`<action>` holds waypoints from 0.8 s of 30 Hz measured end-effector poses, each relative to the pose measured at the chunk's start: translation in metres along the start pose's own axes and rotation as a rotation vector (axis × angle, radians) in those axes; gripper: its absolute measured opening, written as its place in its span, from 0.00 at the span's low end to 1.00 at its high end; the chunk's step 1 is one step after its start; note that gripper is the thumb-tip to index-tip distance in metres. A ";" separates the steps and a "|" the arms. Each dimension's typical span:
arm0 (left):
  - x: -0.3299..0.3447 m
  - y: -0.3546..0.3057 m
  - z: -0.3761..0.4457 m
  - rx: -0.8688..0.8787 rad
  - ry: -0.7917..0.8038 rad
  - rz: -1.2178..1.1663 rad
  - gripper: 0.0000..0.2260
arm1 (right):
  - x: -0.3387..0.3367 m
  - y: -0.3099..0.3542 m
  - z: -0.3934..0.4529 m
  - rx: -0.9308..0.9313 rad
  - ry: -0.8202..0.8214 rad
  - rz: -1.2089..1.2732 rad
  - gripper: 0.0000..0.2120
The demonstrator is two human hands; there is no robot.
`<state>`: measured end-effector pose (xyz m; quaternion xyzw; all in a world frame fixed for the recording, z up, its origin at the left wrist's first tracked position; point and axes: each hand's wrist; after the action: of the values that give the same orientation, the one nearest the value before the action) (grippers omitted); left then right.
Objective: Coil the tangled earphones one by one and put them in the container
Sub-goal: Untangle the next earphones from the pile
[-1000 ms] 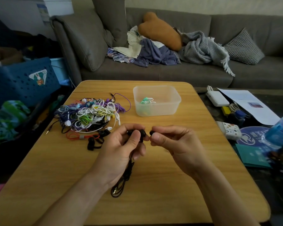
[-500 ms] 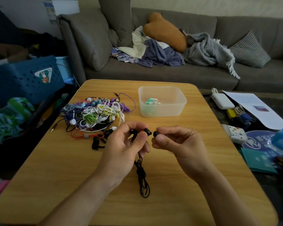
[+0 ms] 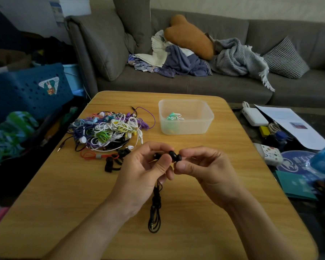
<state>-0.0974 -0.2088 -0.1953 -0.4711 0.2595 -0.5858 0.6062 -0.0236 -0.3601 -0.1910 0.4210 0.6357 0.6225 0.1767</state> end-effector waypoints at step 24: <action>-0.002 0.004 -0.004 -0.015 -0.167 0.159 0.06 | 0.017 -0.008 -0.001 -0.036 -0.131 -0.104 0.10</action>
<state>-0.0992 -0.2086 -0.2004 -0.5007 0.2490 -0.4929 0.6666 -0.0372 -0.3470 -0.1930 0.4241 0.6326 0.5947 0.2575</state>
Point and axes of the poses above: each hand's wrist, its own z-axis towards the middle knuckle, its own x-axis out of the palm, y = z × x, and after that the axes turned 15 degrees about x, right-handed
